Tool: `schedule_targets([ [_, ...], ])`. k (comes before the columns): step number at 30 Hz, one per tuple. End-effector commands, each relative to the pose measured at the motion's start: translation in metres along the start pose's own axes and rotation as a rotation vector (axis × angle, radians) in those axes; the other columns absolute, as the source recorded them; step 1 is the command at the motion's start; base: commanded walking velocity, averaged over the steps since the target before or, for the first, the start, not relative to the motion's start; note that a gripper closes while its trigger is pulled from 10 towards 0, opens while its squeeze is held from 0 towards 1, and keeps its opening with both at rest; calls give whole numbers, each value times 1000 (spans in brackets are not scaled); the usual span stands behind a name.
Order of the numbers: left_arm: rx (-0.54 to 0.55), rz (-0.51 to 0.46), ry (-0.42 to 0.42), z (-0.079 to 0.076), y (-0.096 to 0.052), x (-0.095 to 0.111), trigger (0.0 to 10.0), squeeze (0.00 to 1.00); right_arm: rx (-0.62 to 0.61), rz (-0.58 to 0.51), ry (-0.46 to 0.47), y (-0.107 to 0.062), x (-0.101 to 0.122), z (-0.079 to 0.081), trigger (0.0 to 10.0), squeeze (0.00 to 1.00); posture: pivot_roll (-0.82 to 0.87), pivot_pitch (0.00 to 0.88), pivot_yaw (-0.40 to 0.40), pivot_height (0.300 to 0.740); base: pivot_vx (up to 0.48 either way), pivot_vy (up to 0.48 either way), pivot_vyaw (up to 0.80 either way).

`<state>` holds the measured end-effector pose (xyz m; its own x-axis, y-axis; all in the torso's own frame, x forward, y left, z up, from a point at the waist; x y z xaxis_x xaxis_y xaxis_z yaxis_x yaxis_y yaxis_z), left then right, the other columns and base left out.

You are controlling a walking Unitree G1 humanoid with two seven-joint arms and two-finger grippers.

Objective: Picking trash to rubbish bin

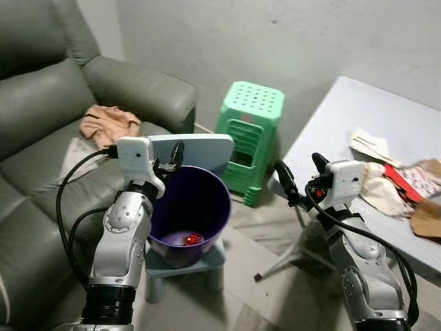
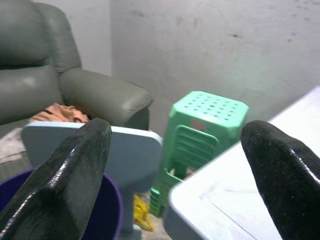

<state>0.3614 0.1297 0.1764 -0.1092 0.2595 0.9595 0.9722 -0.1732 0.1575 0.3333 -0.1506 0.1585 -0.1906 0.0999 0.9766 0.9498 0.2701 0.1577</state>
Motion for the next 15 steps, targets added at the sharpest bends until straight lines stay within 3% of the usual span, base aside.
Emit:
schedule_targets([
  [1,-2,-7,10,-2,-1,3,10000,0,-12,-5,-6,1,1,-5,10000,0,89,46,-120,740,0,0,-694],
  [10,-11,-5,30,-5,-2,3,10000,0,-4,-3,-9,2,0,-4,10000,0,88,51,-127,740,0,0,-694],
  [13,-20,-13,-5,-6,-3,4,10000,0,1,-1,-8,2,0,-3,10000,0,87,52,-126,740,0,0,-690],
  [15,-11,-9,-6,-5,-3,4,10000,0,4,-2,-8,1,0,-2,10000,0,86,53,-127,740,0,-480,-694],
])
Point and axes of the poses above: a point about 5 cm out from each wrist's last joint towards the gripper, its own y axis pointing out of the wrist towards the gripper, its own x axis along the axis of the wrist's last joint, z = x × y, the point moved 4 cm from there along y, pointing out of the wrist towards the gripper, and after that the axes turned 10 degrees about -y, right-handed, at the moved point
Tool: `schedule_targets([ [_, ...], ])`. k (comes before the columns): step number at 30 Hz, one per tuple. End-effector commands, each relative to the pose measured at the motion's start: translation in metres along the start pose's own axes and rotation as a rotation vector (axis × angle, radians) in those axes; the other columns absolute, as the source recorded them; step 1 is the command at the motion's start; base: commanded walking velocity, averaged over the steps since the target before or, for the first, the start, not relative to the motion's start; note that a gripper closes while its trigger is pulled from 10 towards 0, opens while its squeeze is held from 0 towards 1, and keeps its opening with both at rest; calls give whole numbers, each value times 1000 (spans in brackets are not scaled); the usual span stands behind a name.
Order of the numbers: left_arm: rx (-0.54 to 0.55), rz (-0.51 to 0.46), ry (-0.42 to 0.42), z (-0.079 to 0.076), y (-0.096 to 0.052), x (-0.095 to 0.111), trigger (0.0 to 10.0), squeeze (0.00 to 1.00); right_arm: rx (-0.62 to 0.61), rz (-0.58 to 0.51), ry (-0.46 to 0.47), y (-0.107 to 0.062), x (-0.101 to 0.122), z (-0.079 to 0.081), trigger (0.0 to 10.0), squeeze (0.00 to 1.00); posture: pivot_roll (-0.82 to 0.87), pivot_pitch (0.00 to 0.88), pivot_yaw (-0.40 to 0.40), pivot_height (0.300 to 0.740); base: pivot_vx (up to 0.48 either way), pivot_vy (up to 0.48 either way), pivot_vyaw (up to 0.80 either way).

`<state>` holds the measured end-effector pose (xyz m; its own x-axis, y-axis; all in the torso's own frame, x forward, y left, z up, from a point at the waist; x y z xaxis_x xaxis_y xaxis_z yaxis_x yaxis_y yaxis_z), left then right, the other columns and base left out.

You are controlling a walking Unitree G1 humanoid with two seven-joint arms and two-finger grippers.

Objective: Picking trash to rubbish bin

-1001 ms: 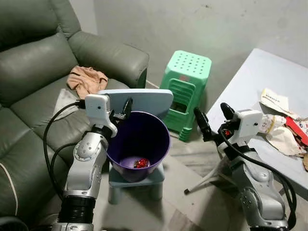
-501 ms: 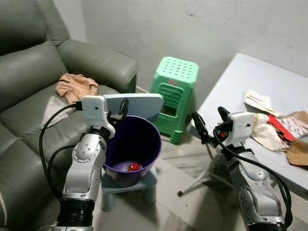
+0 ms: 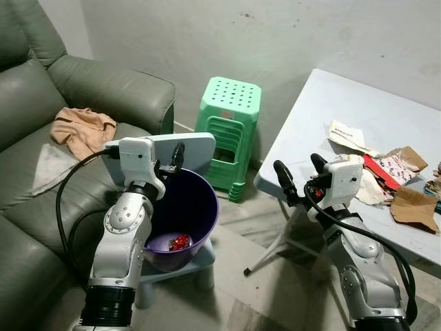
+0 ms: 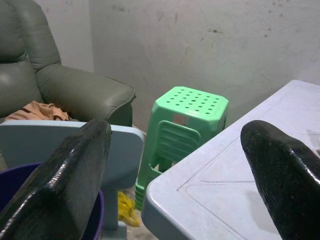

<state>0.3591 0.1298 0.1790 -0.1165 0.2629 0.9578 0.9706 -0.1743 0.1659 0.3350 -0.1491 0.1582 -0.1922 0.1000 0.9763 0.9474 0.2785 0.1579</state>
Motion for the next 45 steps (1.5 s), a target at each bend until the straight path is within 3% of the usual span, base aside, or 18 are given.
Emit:
schedule_targets([
  [1,-9,2,-12,-4,-1,0,10000,0,-5,-1,-7,-1,1,-3,10000,0,86,53,-127,740,0,-480,-688],
  [7,54,44,-50,-1,0,-7,10000,0,2,7,-7,-3,-1,-2,10000,0,85,52,-129,740,0,-317,-693],
  [10,75,51,-8,1,2,-8,10000,0,5,10,-8,-2,-2,-2,10000,0,86,49,-129,740,0,0,-690],
  [21,104,68,-2,0,2,-10,10000,0,-3,36,18,-3,-4,-2,10000,0,83,41,-134,740,0,0,-302],
  [23,91,70,12,-2,2,-10,10000,0,5,22,-20,-4,-1,-2,10000,0,82,41,-134,740,0,0,0],
  [36,1,113,15,-17,1,-16,10000,0,15,90,-20,-5,-10,-5,10000,0,76,38,-134,740,0,0,0],
  [45,-151,152,48,-39,1,-22,10000,0,16,108,-64,3,-13,-23,10000,0,77,50,-134,740,0,0,0],
])
Point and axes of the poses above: a point about 5 cm out from each wrist's last joint towards the gripper, its own y axis pointing out of the wrist towards the gripper, its own x axis along the axis of the wrist's last joint, z = x × y, the point moved 4 cm from there along y, pointing out of the wrist towards the gripper, and after that the axes turned 10 degrees about -y, right-handed, at the moved point
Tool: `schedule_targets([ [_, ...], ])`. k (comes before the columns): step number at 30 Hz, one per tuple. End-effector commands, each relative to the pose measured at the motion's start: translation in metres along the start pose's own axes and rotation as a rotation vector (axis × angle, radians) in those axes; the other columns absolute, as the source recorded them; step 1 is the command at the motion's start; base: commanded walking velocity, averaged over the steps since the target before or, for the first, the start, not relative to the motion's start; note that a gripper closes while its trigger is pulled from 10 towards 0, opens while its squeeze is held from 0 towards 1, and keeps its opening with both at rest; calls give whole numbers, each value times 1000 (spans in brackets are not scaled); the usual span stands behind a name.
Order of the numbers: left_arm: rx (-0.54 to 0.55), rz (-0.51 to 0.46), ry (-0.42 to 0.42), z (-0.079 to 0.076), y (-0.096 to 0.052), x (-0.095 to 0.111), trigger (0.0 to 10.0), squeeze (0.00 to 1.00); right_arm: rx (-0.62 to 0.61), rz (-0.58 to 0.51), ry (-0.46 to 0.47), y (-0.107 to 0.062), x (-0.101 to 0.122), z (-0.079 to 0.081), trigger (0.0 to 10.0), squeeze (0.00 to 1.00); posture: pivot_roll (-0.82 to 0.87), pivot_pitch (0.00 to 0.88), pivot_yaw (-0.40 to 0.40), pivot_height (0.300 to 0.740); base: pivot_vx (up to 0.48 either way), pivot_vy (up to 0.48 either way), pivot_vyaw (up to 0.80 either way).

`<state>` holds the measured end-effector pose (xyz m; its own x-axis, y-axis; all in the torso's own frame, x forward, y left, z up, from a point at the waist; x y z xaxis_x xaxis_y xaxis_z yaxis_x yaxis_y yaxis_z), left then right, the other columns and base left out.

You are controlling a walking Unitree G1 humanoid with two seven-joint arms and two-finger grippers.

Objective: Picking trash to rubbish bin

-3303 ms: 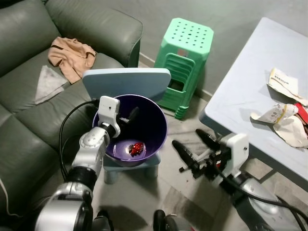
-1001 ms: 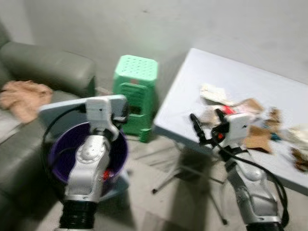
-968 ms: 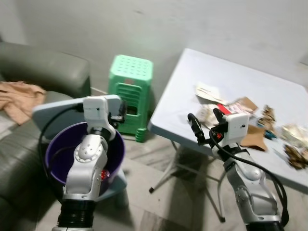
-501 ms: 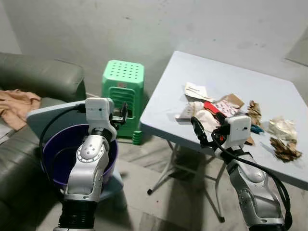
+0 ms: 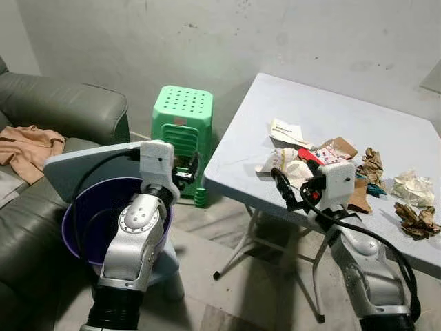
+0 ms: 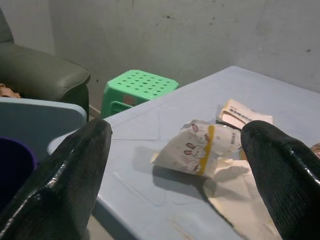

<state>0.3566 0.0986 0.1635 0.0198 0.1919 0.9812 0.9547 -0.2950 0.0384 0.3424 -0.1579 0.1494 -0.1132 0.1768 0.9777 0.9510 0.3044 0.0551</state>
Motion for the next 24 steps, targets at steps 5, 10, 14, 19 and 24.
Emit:
schedule_targets([
  [5,-128,15,46,-21,3,0,10000,0,-35,28,-43,3,-6,-26,10000,0,76,60,-131,740,0,0,0],
  [10,-236,22,95,-35,6,1,10000,0,-52,33,-33,8,-8,-38,10000,0,72,72,-127,740,0,0,0],
  [14,-308,34,113,-46,8,2,10000,0,-29,22,0,12,-8,-38,10000,0,68,84,-117,740,0,0,0],
  [19,-390,41,138,-60,6,1,10000,0,-8,10,0,15,-7,-42,10000,0,66,92,-109,740,0,0,0],
  [24,-440,51,156,-66,4,-2,10000,0,6,22,-7,16,-11,-51,10000,0,64,100,-100,740,0,0,0],
])
Point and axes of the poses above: a point about 5 cm out from each wrist's last joint towards the gripper, its own y axis pointing out of the wrist towards the gripper, its own x axis along the axis of the wrist's last joint, z = x × y, the point moved 4 cm from there along y, pointing out of the wrist towards the gripper, and after that the axes turned 10 degrees about -y, right-handed, at the moved point
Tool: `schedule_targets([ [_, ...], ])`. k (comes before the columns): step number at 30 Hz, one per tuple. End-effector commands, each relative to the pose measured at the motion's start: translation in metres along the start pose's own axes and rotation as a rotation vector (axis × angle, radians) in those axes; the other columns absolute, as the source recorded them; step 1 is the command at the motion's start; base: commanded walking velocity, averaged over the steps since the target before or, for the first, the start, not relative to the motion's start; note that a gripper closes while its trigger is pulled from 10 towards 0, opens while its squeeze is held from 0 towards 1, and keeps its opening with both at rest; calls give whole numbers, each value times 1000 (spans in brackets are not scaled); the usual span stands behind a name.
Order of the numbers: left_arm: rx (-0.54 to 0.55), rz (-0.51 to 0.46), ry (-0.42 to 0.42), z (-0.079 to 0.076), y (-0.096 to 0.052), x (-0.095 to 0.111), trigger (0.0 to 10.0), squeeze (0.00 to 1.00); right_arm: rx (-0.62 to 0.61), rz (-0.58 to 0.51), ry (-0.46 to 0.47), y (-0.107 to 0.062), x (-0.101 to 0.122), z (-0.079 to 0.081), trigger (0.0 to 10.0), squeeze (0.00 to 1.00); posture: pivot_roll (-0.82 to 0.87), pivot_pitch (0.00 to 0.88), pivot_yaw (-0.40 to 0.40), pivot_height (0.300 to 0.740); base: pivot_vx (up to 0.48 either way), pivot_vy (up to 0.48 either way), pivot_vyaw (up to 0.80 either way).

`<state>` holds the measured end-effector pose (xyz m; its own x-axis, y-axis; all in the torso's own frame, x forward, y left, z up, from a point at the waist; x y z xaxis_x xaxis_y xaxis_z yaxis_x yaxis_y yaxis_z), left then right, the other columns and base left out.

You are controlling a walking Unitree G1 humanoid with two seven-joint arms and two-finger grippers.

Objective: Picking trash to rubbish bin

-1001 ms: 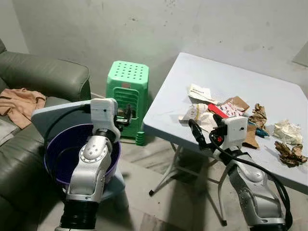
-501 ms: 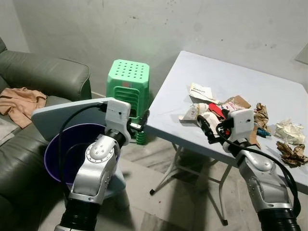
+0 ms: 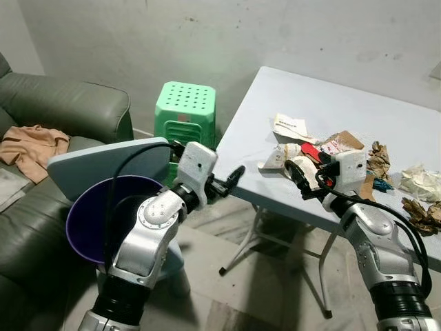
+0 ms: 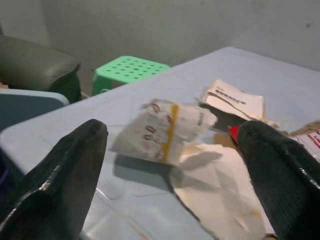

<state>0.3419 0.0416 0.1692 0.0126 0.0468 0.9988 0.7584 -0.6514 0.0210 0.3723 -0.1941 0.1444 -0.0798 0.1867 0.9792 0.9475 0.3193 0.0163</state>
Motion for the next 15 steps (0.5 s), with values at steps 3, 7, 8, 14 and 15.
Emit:
schedule_targets([
  [3,-45,-15,26,-7,4,7,10000,0,-13,4,-20,0,0,-16,10000,0,62,105,-99,740,0,0,0],
  [7,-48,-20,28,-6,4,9,10000,0,9,17,-23,2,-3,-17,10000,0,61,108,-96,740,0,0,0],
  [8,-51,-23,26,-6,4,11,10000,0,26,28,-43,3,-6,-18,10000,0,63,115,-95,740,0,0,0],
  [14,-53,-23,26,-5,2,13,10000,0,49,71,-67,7,-14,-26,10000,0,69,130,-94,740,0,0,0],
  [15,-54,-23,23,-5,1,13,10000,0,44,75,-70,8,-14,-28,10000,0,72,135,-93,740,0,0,0],
])
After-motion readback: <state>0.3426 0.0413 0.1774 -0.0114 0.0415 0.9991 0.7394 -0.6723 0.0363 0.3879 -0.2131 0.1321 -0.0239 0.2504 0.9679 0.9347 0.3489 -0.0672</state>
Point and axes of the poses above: a point about 5 cm out from each wrist's last joint towards the gripper, its own y axis pointing out of the wrist towards the gripper, its own x axis along the axis of the wrist's last joint, z = x × y, the point moved 4 cm from there along y, pointing out of the wrist towards the gripper, and after that the axes turned 10 degrees about -y, right-handed, at the moved point
